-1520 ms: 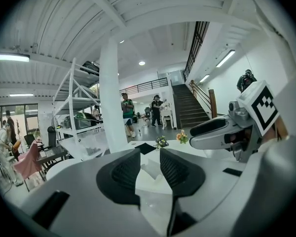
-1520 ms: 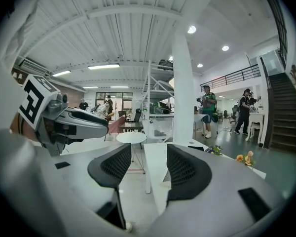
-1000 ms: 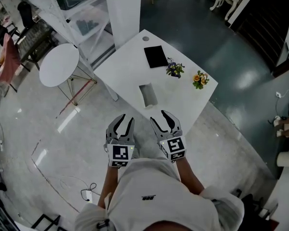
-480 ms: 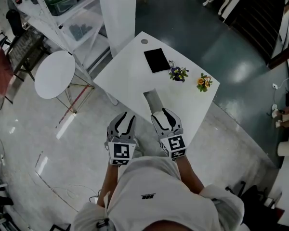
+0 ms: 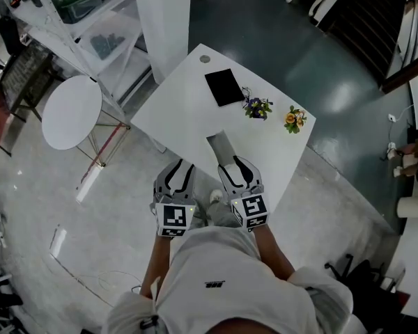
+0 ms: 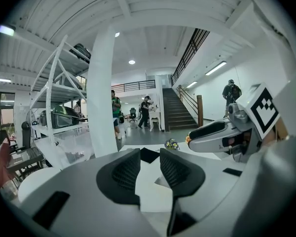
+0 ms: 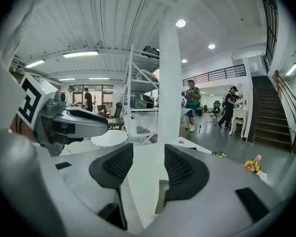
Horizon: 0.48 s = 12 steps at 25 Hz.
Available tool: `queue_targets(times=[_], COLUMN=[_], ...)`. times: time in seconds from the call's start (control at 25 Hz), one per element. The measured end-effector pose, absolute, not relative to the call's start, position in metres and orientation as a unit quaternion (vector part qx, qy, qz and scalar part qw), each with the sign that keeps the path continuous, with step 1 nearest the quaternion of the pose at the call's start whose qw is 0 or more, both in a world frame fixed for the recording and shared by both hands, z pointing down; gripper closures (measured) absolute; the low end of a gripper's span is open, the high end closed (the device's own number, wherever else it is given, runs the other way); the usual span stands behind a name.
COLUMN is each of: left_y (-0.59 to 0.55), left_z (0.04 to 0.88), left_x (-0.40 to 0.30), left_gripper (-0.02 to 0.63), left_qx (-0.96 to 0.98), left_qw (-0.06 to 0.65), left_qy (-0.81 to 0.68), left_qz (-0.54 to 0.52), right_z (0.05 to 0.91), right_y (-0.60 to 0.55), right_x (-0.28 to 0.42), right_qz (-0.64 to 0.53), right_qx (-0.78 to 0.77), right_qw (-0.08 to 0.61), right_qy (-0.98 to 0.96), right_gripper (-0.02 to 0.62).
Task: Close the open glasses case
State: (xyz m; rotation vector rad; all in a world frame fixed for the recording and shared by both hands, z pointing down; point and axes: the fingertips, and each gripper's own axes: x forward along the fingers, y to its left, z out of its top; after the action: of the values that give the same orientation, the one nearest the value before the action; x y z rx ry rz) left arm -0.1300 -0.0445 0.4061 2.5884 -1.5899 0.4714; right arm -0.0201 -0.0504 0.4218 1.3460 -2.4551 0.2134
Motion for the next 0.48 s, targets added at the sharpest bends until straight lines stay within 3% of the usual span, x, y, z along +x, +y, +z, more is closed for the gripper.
queue_targets(times=[0.48], left_y=[-0.100], left_z=[0.432], left_x=[-0.100], left_gripper=[0.469], left_qx=[0.847], left_qw=[0.043], left_qy=[-0.503], left_qz=[0.167], right_z=[0.447], right_y=[-0.104], right_x=[0.007], right_qz=[0.100], right_qx=[0.473], right_qw=[0.169], right_qy=[-0.859], right_gripper=[0.402])
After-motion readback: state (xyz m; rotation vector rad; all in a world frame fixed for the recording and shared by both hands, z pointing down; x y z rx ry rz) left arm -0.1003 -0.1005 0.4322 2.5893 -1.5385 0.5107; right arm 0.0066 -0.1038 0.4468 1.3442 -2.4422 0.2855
